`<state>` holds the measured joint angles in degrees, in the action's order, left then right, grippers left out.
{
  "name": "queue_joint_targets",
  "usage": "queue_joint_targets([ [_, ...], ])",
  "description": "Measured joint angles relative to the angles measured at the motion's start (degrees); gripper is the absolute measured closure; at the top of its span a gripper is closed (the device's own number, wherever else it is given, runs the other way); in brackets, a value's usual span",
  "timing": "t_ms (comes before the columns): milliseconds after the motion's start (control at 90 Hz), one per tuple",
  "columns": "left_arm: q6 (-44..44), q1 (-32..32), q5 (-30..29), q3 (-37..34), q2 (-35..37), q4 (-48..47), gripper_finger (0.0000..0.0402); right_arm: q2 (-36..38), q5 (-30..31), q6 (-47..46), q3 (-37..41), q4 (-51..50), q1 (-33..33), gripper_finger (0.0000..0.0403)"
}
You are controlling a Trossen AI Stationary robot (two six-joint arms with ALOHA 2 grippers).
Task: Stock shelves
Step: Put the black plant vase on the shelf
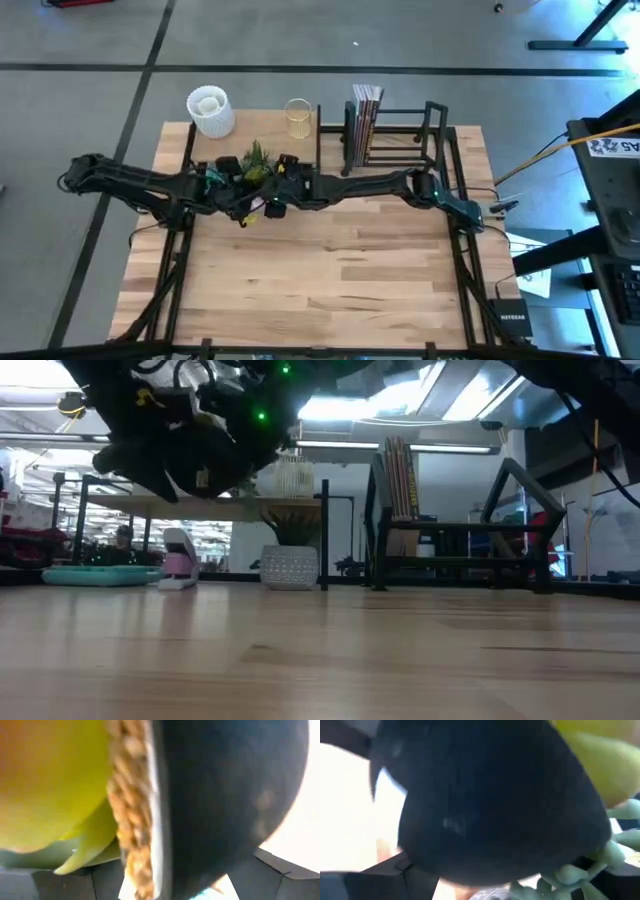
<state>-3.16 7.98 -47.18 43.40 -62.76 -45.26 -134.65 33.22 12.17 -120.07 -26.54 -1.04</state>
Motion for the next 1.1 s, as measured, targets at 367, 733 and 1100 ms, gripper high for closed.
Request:
queue_joint_targets([
  [367,-4.9,-0.7,-11.2,0.0,0.0,1.3,0.0120,0.0,1.1,3.5,0.0,5.1,1.8,0.0101],
  [733,-15.6,-8.5,-13.5,0.1,0.0,6.0,0.0120,0.0,-0.8,6.5,0.0,8.0,5.9,0.0101],
  [1100,-21.0,-16.6,-13.0,0.2,-0.1,9.2,0.0120,0.0,-3.3,7.8,-0.1,10.5,9.1,0.0101],
])
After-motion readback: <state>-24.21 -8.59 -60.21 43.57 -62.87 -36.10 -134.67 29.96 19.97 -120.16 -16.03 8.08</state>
